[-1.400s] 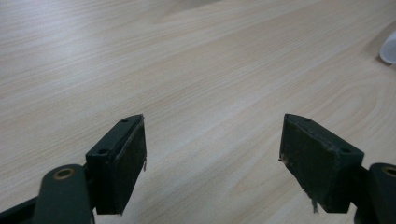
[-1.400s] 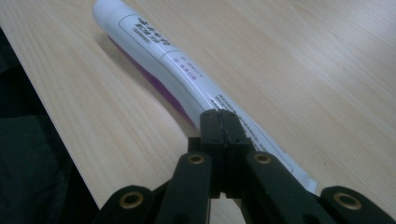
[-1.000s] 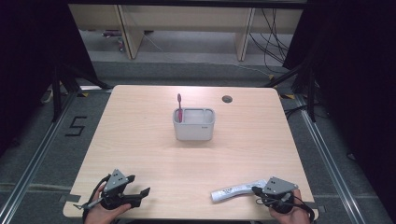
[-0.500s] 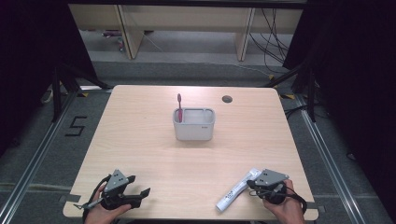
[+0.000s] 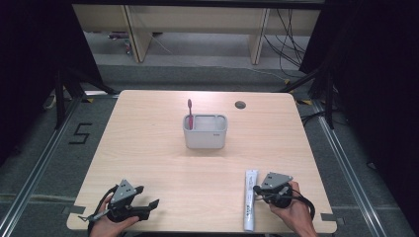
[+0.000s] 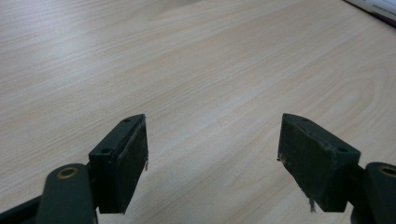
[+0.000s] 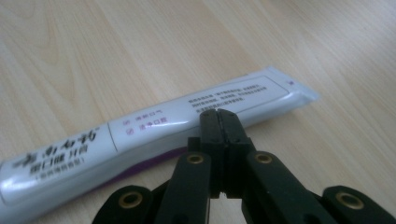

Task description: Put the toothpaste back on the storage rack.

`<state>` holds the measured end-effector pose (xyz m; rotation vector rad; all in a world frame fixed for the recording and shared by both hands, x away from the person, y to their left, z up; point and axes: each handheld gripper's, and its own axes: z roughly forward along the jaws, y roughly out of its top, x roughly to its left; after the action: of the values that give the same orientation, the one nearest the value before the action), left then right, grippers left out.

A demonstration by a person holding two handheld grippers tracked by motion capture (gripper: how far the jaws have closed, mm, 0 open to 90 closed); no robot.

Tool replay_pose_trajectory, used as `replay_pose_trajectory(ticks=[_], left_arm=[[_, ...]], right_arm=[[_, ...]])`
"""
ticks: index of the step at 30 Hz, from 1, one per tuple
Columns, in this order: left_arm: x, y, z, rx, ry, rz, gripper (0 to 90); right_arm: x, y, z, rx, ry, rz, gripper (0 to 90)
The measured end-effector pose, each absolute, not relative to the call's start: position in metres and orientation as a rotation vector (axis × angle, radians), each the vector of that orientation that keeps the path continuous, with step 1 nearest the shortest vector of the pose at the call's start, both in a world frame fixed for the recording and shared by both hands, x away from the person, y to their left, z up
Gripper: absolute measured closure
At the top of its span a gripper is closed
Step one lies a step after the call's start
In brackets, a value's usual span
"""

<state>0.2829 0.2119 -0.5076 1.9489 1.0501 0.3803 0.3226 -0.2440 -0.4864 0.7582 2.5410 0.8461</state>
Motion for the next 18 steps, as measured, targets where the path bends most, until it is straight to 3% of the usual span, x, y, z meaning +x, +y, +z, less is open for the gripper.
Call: replay_pose_trajectory(ticks=[12, 18], left_arm=[[0.283, 0.214, -0.506, 1.994, 1.034, 0.384, 23.9], [0.283, 0.213, -0.508, 1.963, 1.05, 0.382, 23.9]], right_arm=[[0.332, -0.226, -0.487, 0.73, 2.591, 0.822, 87.7], [0.329, -0.222, -0.473, 0.845, 2.596, 0.837, 72.0]])
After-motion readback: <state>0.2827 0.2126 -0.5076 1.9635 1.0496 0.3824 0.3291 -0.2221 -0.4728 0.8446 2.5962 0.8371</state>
